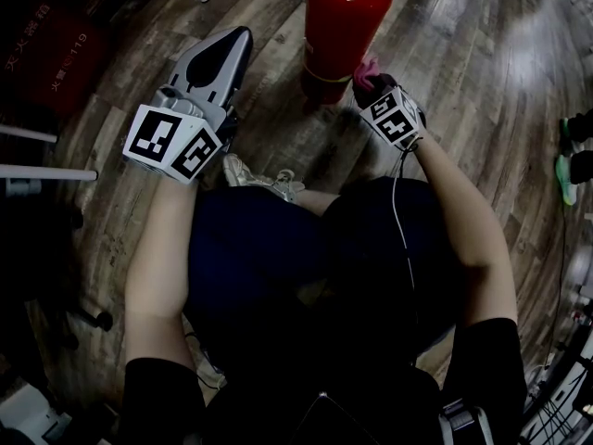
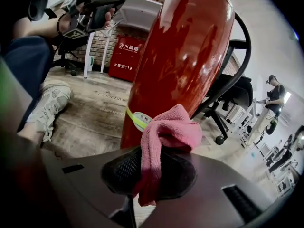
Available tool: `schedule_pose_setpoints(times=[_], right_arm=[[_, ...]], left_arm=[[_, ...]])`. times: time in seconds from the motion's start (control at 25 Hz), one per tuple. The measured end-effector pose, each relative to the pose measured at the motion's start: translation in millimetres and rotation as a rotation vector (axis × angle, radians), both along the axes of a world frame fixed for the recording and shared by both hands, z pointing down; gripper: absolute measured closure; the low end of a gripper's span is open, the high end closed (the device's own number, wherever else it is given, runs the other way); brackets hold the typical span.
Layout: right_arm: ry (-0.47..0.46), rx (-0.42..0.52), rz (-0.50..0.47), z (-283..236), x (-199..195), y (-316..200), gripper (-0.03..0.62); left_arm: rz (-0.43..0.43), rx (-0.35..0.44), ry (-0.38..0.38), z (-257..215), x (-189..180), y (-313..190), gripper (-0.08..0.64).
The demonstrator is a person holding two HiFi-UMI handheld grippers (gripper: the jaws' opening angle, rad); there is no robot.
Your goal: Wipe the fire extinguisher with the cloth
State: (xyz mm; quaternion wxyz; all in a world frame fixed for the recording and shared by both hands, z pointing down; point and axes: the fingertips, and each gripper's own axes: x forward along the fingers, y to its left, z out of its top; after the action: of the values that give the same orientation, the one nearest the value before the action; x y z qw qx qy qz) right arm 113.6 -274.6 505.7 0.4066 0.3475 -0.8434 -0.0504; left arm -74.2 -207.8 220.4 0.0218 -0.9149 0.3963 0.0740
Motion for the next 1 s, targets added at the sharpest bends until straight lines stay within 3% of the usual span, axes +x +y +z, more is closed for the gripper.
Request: schedule_pose_setpoints(times=[0.68,1.0], right_arm=[[0.210,-0.093,-0.131,68,-5,3,0.522],[0.222,-0.126,-0.128,93,-2,-1,0.522]], left_arm=[[-0.008,-0.014,0.019,1,-5,-6,0.546],[0.004,-0.016,0.029,-1,-3,-8,0.546]])
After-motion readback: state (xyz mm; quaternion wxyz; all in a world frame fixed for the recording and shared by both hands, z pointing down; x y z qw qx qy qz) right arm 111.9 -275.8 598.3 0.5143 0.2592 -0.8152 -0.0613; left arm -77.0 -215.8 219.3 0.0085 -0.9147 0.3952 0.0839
